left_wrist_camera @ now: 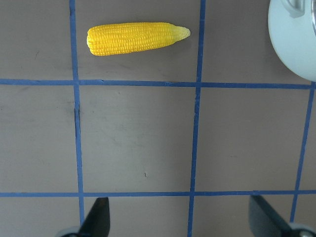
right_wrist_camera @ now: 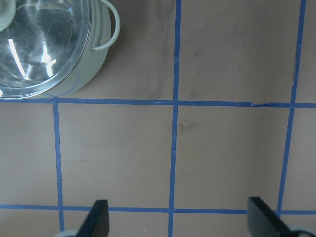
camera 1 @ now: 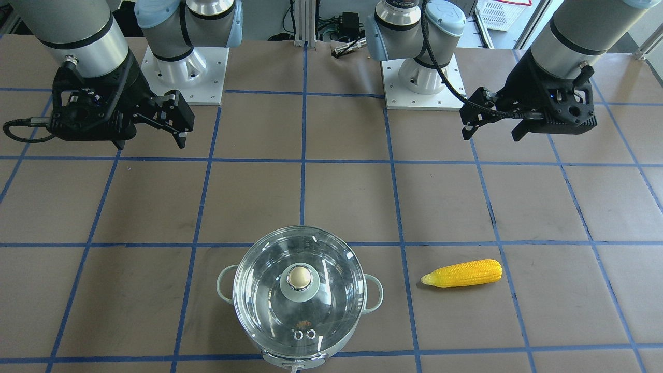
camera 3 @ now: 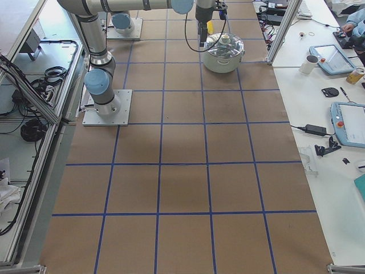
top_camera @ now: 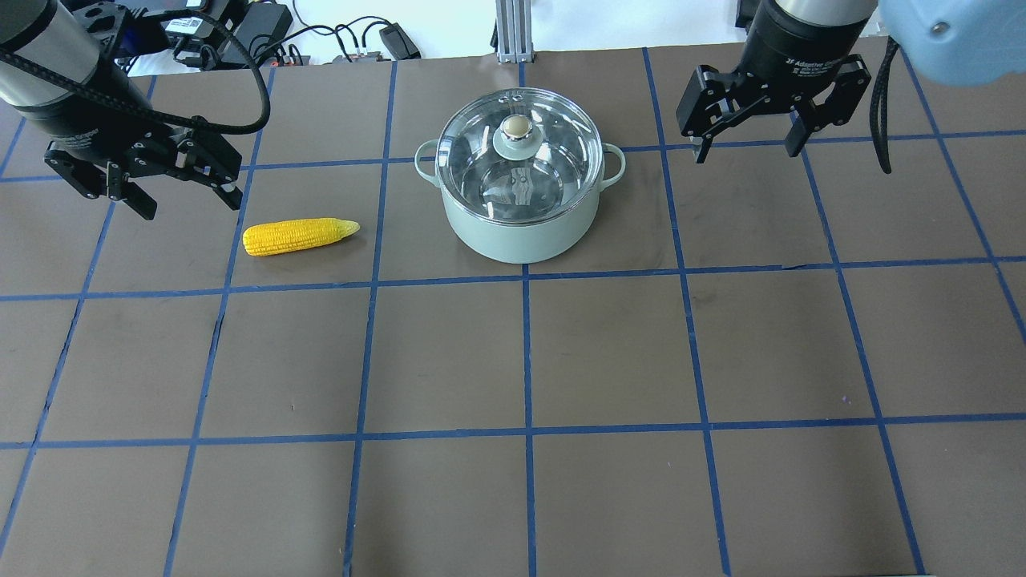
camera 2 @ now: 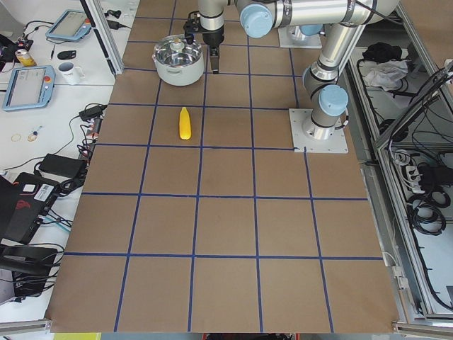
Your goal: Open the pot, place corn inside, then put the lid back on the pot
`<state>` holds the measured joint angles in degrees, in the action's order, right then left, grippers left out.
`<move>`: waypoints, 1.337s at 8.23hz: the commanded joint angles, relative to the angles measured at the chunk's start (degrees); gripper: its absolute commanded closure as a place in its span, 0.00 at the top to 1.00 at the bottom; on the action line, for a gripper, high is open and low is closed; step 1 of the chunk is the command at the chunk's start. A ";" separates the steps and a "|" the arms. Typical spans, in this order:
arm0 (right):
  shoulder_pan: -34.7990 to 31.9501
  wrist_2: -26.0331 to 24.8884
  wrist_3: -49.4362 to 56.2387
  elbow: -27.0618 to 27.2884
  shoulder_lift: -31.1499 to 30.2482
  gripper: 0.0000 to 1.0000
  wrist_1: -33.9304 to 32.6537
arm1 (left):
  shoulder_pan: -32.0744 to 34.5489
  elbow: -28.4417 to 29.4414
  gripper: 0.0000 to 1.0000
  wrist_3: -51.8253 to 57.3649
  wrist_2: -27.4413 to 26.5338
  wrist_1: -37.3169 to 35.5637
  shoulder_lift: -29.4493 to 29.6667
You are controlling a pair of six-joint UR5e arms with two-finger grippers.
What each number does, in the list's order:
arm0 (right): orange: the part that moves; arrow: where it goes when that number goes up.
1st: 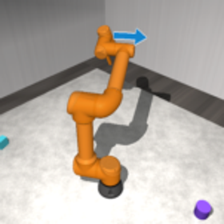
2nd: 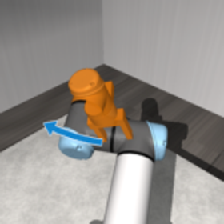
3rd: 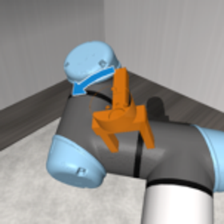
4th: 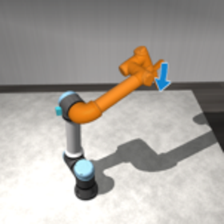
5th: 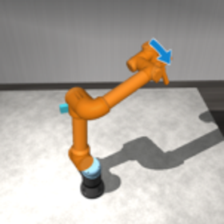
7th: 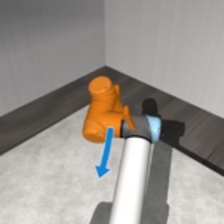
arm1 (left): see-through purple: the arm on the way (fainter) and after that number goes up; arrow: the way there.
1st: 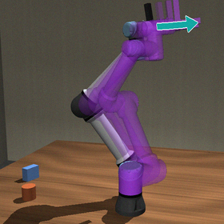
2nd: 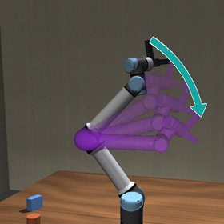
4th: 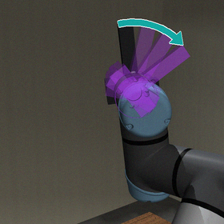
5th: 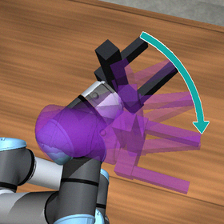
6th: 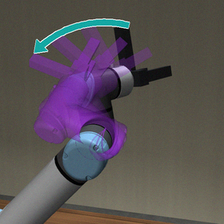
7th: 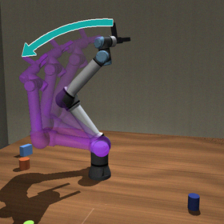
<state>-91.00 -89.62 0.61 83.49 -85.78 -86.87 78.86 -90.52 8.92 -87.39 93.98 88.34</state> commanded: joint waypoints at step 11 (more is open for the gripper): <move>1.00 0.32 0.53 0.00 0.00 1.00 0.03 | -0.55 0.43 1.00 59.96 -11.22 -19.79 9.38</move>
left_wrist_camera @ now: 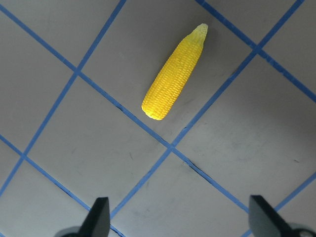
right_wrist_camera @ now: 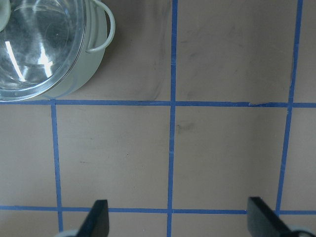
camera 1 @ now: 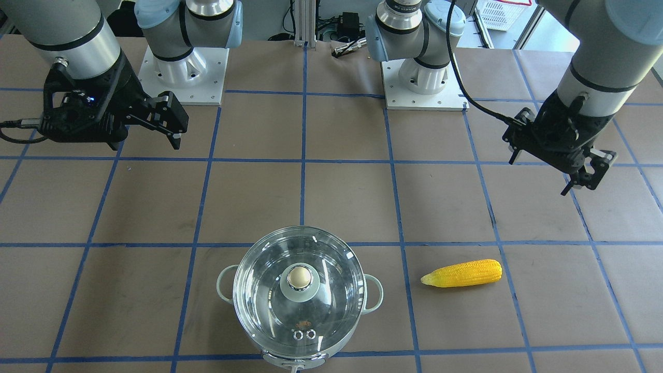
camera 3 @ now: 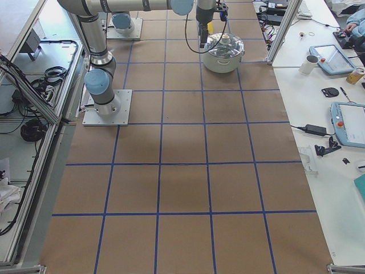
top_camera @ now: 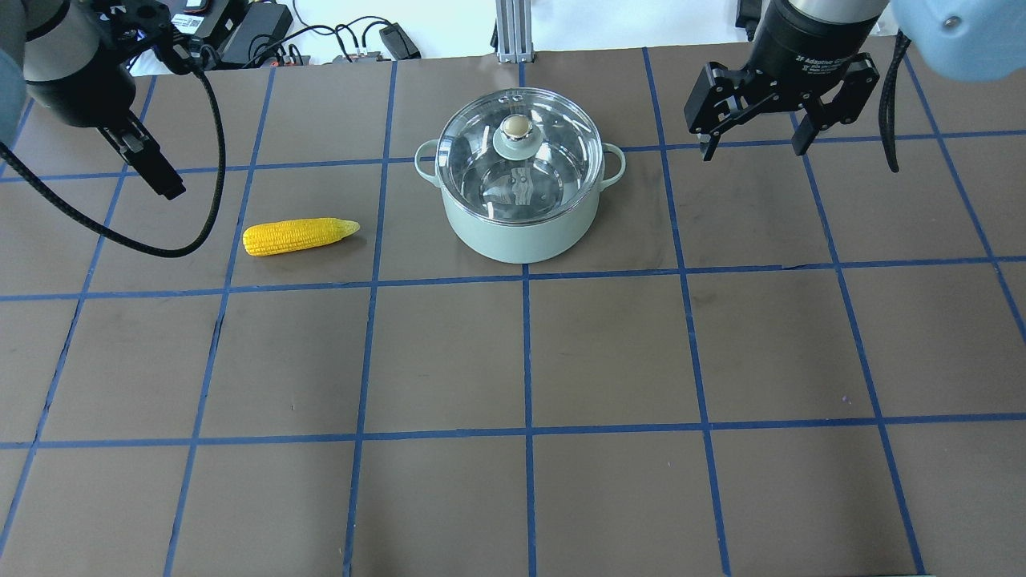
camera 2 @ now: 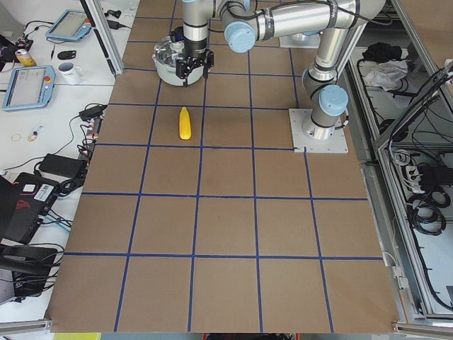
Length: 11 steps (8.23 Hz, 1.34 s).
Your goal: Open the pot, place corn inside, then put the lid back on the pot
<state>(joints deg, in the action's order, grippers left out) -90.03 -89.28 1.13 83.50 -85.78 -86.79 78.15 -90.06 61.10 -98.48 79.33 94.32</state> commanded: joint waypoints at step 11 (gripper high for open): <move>0.91 0.16 0.37 0.00 0.00 1.00 -0.39 | 0.16 -1.87 1.00 29.95 5.58 -15.70 21.59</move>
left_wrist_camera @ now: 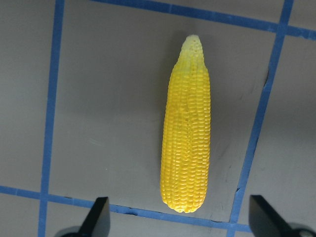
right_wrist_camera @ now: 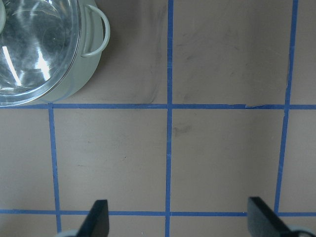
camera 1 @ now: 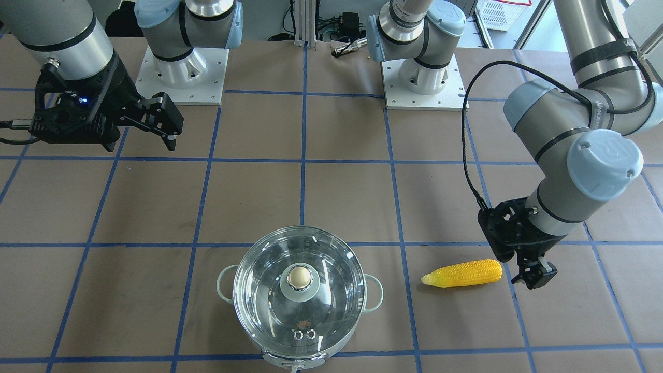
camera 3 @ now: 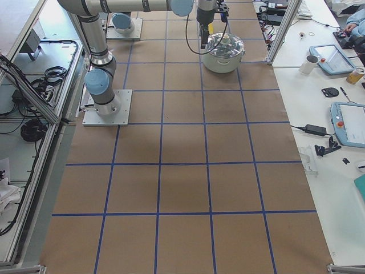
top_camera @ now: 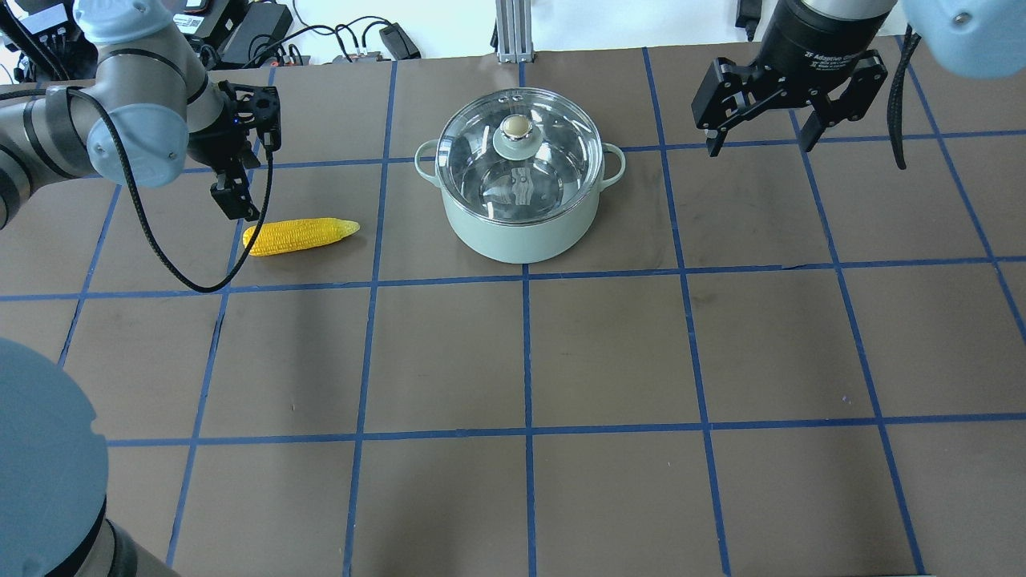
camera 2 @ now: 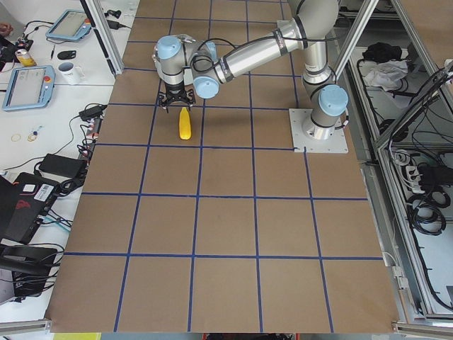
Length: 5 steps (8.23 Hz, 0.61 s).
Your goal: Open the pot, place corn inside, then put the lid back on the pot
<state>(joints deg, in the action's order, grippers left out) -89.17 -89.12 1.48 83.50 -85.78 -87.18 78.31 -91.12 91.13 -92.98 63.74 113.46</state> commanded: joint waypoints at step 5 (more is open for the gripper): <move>0.05 0.09 0.10 0.00 0.00 1.00 -0.10 | 0.00 -2.92 1.00 0.45 0.17 -6.16 7.38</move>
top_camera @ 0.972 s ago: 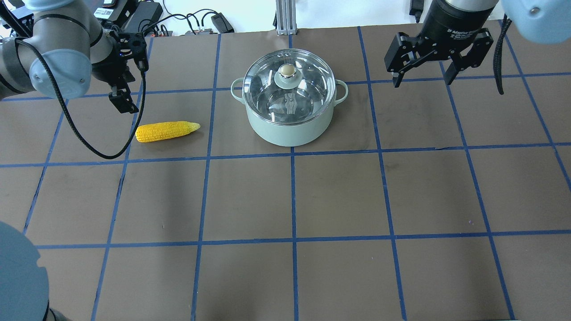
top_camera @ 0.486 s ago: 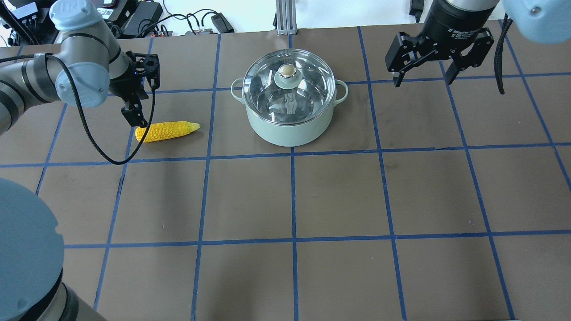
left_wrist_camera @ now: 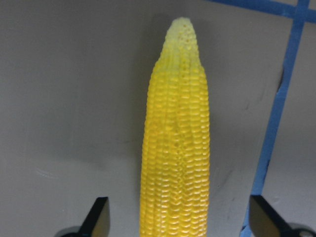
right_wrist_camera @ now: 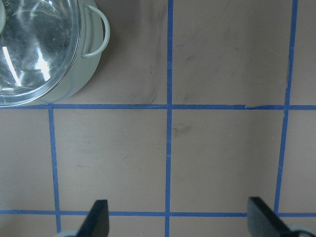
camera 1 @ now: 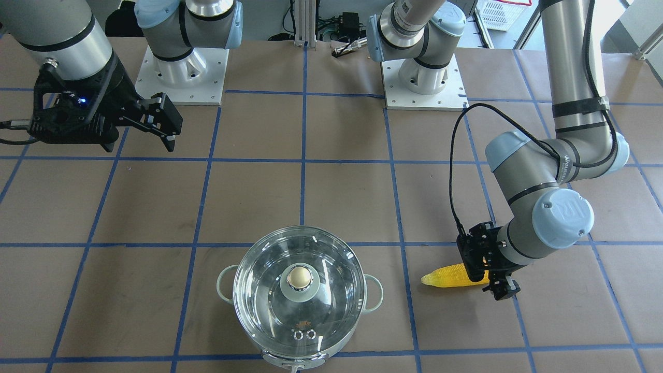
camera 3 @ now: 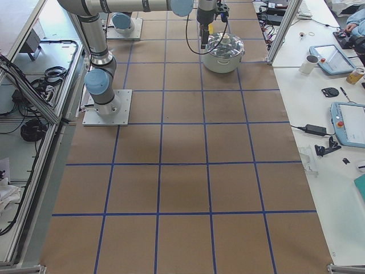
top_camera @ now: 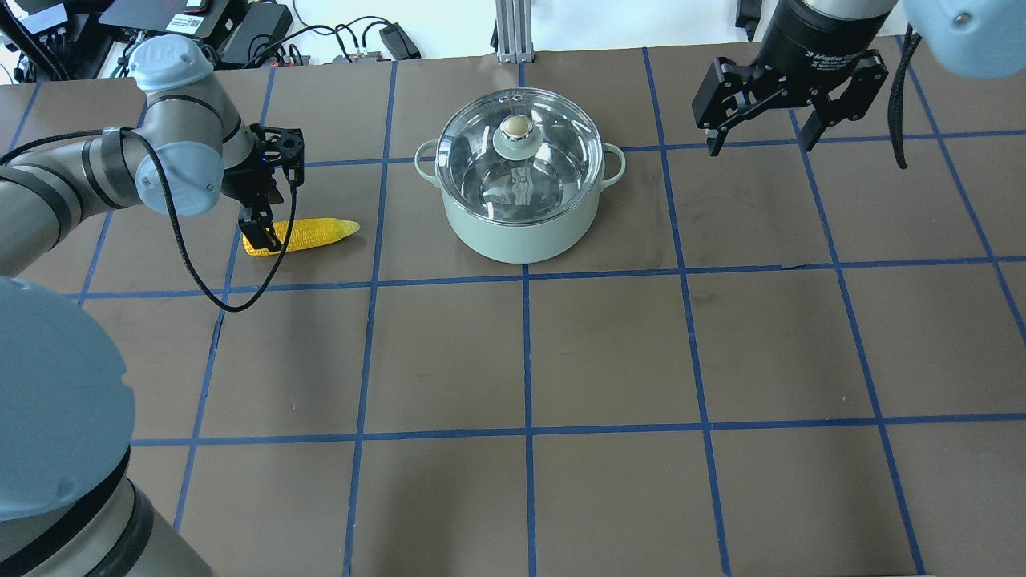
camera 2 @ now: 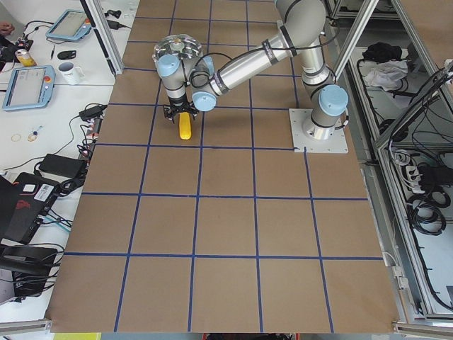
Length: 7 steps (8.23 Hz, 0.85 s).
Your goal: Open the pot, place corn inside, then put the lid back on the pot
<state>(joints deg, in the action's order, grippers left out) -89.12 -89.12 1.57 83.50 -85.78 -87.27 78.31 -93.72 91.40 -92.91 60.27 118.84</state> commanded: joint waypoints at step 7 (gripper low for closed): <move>0.00 1.22 -0.59 0.00 0.00 1.00 -0.01 | 0.00 -0.32 0.01 5.36 0.01 -2.79 2.72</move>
<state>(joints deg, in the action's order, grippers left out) -89.12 -88.91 1.32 83.50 -85.78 -87.22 78.31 -94.09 94.47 -92.85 57.47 121.54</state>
